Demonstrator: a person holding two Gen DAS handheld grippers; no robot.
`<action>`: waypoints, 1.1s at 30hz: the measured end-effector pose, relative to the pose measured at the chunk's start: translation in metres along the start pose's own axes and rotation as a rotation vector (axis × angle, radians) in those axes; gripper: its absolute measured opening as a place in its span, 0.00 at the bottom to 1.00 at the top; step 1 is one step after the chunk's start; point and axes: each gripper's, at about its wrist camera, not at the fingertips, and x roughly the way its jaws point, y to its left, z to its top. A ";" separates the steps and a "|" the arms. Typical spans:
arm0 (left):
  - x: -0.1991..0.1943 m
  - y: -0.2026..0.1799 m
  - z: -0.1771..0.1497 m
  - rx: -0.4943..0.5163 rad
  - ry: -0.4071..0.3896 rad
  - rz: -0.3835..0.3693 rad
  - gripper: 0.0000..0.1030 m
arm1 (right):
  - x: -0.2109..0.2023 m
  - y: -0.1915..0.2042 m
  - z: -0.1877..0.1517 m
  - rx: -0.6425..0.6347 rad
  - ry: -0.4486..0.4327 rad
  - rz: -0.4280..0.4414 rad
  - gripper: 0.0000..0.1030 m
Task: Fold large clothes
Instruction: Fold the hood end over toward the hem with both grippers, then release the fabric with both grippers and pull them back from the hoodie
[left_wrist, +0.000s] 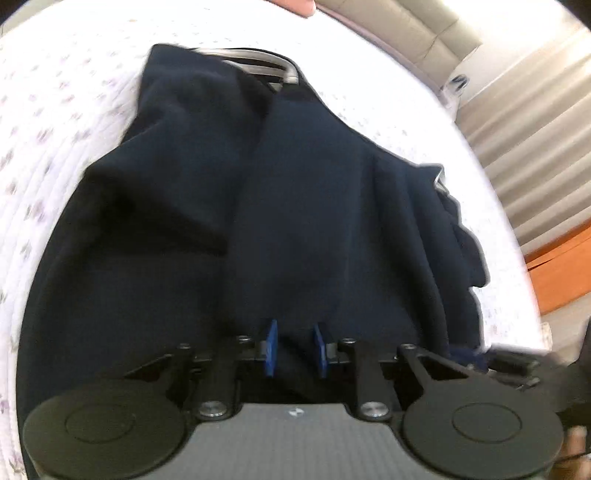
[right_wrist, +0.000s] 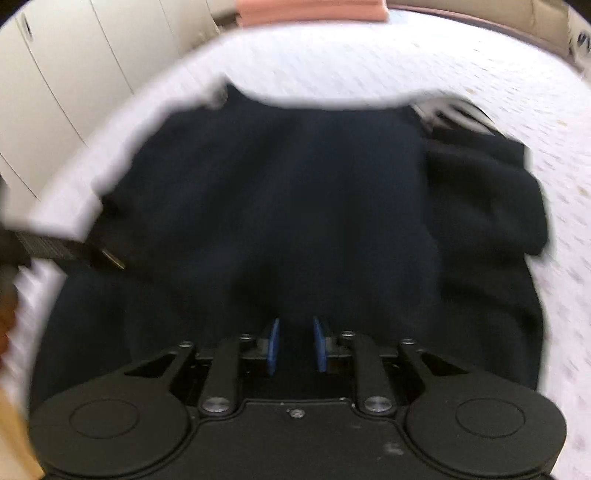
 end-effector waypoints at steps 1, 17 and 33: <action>-0.009 0.011 -0.003 -0.033 -0.006 -0.027 0.25 | -0.002 -0.009 -0.016 0.011 0.005 -0.014 0.13; -0.132 0.042 -0.119 0.198 -0.298 -0.042 0.41 | -0.082 -0.018 -0.119 0.117 -0.264 -0.078 0.46; -0.213 0.103 -0.257 -0.018 -0.194 0.018 0.71 | -0.153 -0.058 -0.286 0.429 -0.185 -0.201 0.78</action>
